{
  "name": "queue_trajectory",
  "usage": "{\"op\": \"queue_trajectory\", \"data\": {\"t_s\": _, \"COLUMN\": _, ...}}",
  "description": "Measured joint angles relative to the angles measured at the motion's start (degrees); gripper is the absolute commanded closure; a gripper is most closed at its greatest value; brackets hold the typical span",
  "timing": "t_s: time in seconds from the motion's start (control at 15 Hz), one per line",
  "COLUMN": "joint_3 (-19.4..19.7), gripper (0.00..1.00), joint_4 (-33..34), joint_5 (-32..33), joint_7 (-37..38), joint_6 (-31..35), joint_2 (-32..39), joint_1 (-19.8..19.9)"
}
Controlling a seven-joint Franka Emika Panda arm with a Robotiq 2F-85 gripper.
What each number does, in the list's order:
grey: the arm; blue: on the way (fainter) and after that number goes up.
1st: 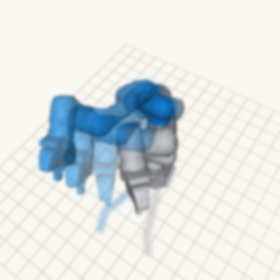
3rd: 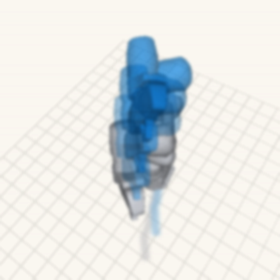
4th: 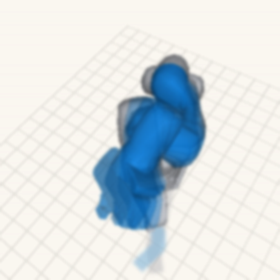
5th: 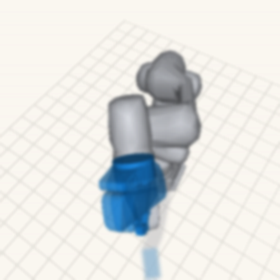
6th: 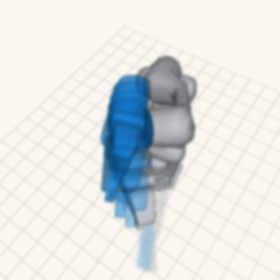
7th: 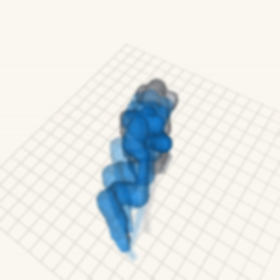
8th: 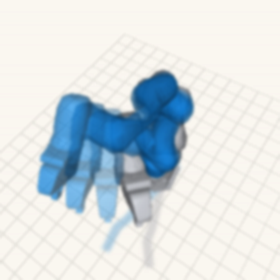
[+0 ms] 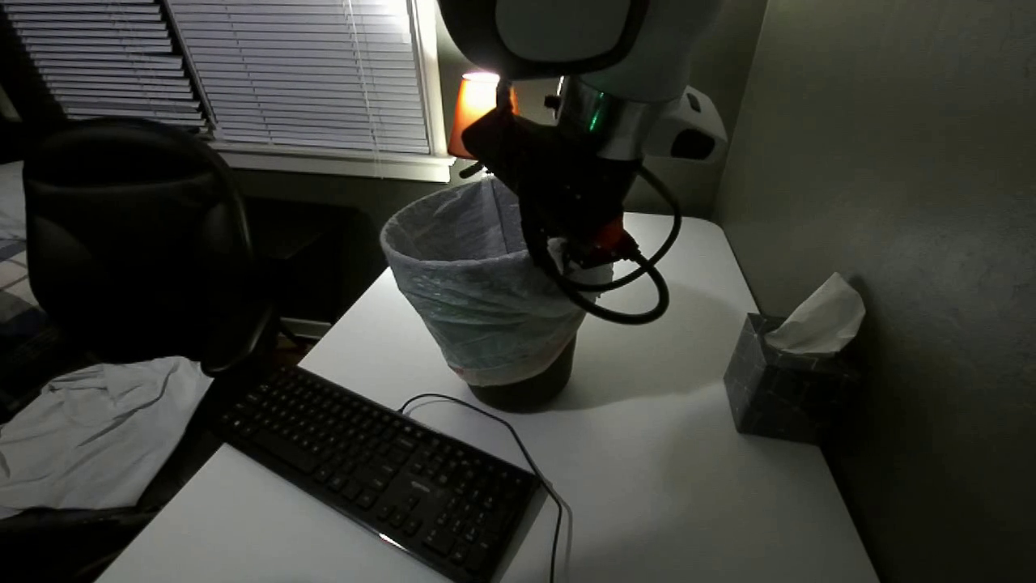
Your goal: Pick up the bin and make it stand upright
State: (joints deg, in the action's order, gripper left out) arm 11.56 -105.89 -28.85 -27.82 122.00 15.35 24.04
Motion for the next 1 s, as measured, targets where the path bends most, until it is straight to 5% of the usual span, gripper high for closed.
{"op": "queue_trajectory", "data": {"t_s": 0.47, "joint_3": 0.0, "gripper": 0.01, "joint_4": 1.1, "joint_5": -1.1, "joint_7": 0.0, "joint_6": -0.1, "joint_2": -0.1, "joint_1": 0.3}}
{"op": "queue_trajectory", "data": {"t_s": 1.0, "joint_3": 0.0, "gripper": 0.00, "joint_4": -2.5, "joint_5": 2.0, "joint_7": 4.0, "joint_6": 5.0, "joint_2": -5.5, "joint_1": -2.2}}
